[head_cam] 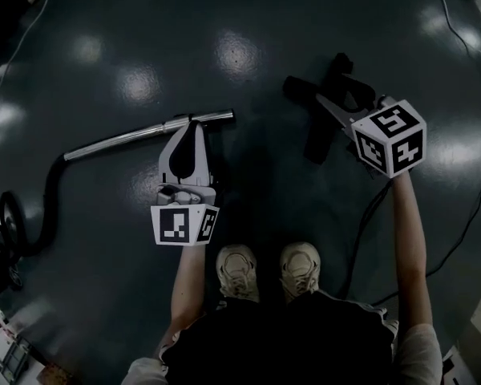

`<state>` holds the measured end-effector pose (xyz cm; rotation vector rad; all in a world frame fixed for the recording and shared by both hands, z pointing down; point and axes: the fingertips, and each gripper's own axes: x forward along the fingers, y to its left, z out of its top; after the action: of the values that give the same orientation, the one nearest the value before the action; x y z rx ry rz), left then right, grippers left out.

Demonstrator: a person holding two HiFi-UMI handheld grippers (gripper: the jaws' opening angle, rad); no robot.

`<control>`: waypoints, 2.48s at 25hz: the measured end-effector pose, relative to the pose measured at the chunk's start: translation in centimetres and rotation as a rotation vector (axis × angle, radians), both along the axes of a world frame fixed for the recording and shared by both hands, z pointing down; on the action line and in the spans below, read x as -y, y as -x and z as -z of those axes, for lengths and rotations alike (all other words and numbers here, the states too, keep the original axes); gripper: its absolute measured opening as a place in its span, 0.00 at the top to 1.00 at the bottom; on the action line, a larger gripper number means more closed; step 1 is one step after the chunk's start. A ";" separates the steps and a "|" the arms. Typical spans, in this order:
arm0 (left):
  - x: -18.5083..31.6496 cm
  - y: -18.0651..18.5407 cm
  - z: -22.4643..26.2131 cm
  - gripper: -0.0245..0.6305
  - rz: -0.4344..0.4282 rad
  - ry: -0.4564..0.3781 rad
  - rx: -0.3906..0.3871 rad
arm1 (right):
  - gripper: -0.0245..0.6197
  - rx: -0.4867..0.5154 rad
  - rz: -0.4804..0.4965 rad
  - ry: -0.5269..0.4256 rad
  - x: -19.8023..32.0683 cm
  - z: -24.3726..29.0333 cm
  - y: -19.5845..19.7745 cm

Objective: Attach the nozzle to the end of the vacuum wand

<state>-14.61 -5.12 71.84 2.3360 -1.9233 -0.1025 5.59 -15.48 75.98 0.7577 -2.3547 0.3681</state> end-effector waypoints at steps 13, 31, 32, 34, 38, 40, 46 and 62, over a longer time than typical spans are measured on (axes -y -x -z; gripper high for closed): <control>-0.2 3.8 -10.9 0.63 -0.665 0.374 1.143 | 0.65 -0.555 0.565 0.193 -0.6 -8.4 3.7; -1.0 8.1 -13.9 0.67 -0.848 0.630 1.227 | 0.67 -0.643 0.946 -0.089 -4.2 -7.9 4.9; -1.3 7.6 -13.2 0.67 -0.851 0.618 1.215 | 0.67 -0.629 0.966 -0.109 -5.0 -7.6 5.4; -1.7 6.0 -11.5 0.67 -0.856 0.583 1.187 | 0.67 -0.583 1.000 -0.135 -6.8 -6.8 6.1; -2.1 2.9 -8.3 0.67 -0.863 0.507 1.151 | 0.68 -0.489 1.013 -0.173 -9.4 -4.7 7.2; -2.1 2.7 -7.5 0.68 -0.866 0.487 1.144 | 0.68 -0.480 0.998 -0.180 -9.6 -4.1 7.8; -2.4 2.5 -6.9 0.68 -0.890 0.460 1.101 | 0.69 -0.494 0.902 -0.154 -9.0 -2.9 9.0; -2.2 0.5 -7.3 0.68 -0.923 0.458 1.112 | 0.69 -0.605 0.862 -0.127 -9.6 -1.1 6.4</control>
<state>-15.14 -2.90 79.13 2.7969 -0.5866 1.7493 -0.79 -5.84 77.07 -0.1405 -1.8937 -0.3429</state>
